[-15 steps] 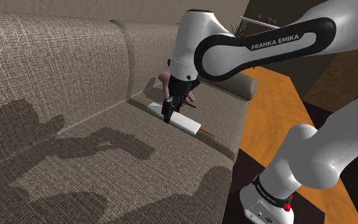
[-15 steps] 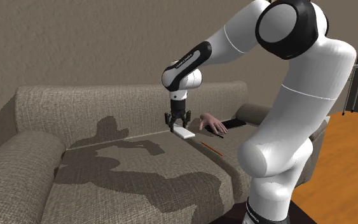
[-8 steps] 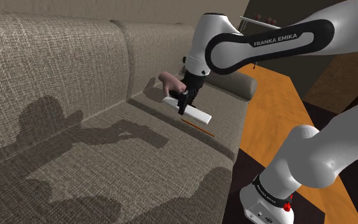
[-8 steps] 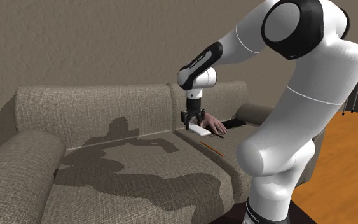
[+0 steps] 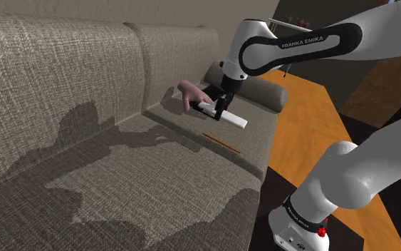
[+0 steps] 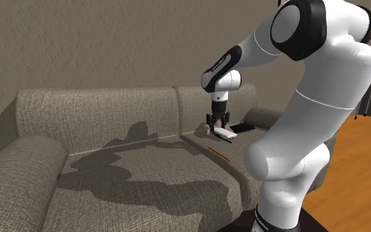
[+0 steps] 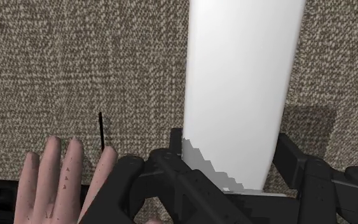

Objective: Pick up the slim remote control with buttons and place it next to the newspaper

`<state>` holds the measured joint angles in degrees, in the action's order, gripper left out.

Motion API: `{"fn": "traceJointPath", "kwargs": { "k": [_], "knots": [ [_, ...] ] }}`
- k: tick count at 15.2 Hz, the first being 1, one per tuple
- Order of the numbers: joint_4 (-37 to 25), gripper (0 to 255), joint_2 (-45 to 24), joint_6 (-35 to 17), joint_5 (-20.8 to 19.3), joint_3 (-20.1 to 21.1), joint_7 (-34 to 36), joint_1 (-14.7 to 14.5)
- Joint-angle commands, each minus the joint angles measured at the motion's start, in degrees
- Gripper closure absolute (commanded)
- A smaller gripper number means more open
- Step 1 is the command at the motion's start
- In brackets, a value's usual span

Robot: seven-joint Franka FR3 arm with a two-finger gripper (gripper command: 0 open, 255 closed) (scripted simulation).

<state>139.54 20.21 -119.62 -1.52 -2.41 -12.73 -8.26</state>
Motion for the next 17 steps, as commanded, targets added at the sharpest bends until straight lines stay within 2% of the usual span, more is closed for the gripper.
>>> {"fn": "traceJointPath", "kwargs": {
  "k": [1,10,17],
  "knots": [
    [-0.2,255,-0.2,-0.1,-0.8,-2.1,-3.0,1.3],
    [-5.5,255,-5.3,-0.3,-2.9,-11.1,-16.1,6.6],
    [-13.1,255,-12.5,0.0,-1.8,-17.4,-26.7,10.1]
  ]
}}
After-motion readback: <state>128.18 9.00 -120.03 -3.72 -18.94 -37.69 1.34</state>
